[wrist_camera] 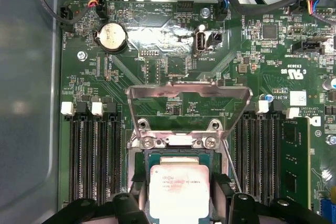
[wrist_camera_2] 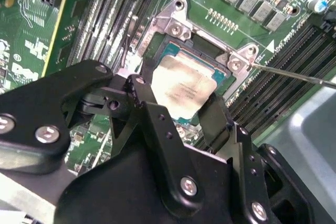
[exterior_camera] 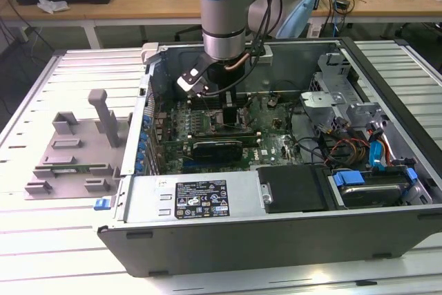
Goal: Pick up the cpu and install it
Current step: 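Place the cpu into insertion slot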
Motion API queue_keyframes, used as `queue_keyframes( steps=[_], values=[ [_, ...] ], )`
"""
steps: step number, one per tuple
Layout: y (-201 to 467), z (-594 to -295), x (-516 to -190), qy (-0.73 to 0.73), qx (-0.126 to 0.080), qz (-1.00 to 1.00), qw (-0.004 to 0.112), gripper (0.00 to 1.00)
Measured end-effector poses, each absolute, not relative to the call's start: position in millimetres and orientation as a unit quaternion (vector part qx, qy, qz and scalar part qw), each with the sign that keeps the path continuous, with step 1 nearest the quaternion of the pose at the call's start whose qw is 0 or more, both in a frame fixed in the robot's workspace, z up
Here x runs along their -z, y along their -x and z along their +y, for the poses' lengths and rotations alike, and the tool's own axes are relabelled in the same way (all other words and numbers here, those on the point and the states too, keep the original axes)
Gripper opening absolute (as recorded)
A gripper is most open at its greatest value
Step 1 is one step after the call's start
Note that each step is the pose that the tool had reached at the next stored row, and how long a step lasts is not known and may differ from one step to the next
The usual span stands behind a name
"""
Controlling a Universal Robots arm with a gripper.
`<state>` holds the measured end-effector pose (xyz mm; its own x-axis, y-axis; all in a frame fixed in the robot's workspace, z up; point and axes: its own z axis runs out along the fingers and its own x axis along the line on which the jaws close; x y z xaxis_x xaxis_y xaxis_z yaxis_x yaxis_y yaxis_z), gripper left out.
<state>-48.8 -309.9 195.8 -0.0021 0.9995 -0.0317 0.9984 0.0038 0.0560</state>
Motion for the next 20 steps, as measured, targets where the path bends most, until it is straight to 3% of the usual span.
queue_keyframes(
  steps=[1,14,18,20],
  values=[
    [48.9,-310.0,-196.0,-0.706,-0.008,0.708,0.031,0.62],
    [48.9,-310.0,-221.7,-0.706,-0.008,0.708,0.031,0.62],
    [48.9,-310.0,-221.9,-0.706,-0.008,0.708,0.031,0.53],
    [48.9,-310.0,-222.0,-0.706,-0.008,0.708,0.031,0.41]
  ],
)
